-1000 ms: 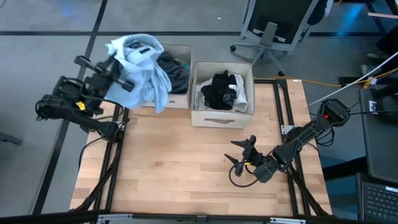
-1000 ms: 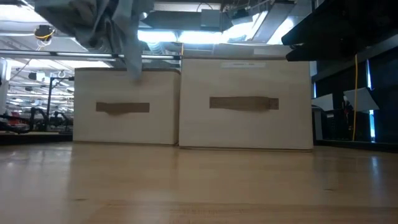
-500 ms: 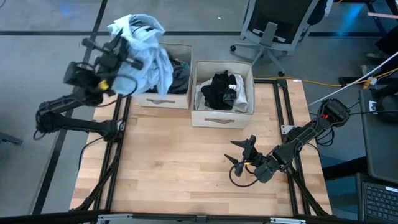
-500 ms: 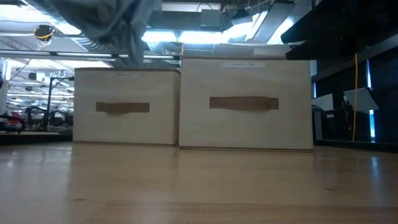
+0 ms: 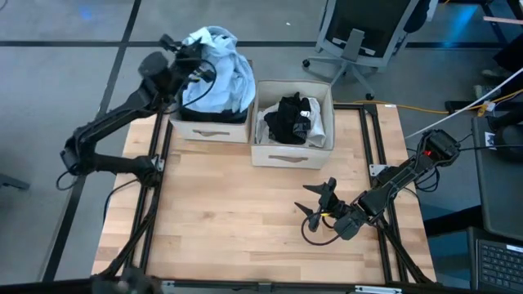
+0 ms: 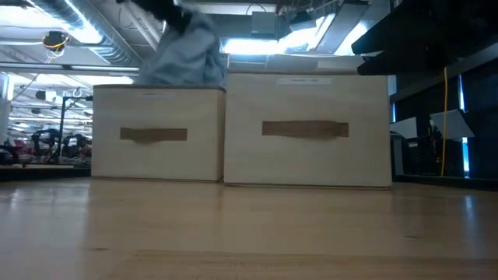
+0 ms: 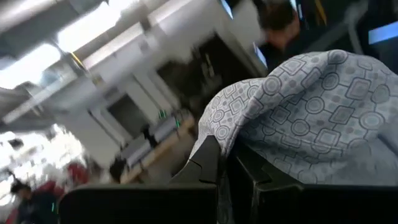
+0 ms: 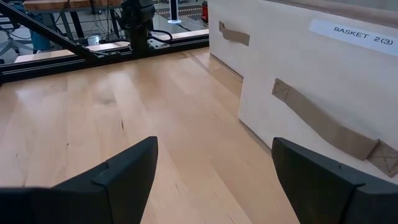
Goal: Sort clothes
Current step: Put the blue polo shirt into the left laundry organizer
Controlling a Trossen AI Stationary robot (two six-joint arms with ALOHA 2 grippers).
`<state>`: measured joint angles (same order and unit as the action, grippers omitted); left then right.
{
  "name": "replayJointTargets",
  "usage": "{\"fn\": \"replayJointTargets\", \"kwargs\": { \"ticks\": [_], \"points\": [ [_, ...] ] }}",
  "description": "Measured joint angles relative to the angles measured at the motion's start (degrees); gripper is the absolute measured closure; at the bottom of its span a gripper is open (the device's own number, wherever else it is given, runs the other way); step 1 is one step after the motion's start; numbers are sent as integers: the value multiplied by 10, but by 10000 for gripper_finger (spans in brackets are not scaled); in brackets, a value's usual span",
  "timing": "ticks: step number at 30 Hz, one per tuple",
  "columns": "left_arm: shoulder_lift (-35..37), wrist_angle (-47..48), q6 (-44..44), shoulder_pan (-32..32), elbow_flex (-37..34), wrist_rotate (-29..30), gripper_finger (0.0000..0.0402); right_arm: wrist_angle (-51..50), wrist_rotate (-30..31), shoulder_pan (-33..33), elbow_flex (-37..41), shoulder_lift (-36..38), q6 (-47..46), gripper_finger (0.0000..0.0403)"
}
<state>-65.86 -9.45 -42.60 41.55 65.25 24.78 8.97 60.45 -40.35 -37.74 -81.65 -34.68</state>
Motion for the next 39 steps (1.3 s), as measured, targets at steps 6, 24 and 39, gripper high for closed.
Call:
{"fn": "replayJointTargets", "kwargs": {
  "ticks": [6, 24, 39],
  "points": [
    [-39, 107, 48, 43, -2, -29, 400, 0, 0, 0, 0, 0, 0, 87],
    [-150, 110, 155, 83, -156, -136, 400, -1, 0, 0, 0, 0, 0, 87],
    [-268, 74, 256, 106, -174, -187, 394, -1, 0, 0, 0, 0, 0, 87]
  ]
}}
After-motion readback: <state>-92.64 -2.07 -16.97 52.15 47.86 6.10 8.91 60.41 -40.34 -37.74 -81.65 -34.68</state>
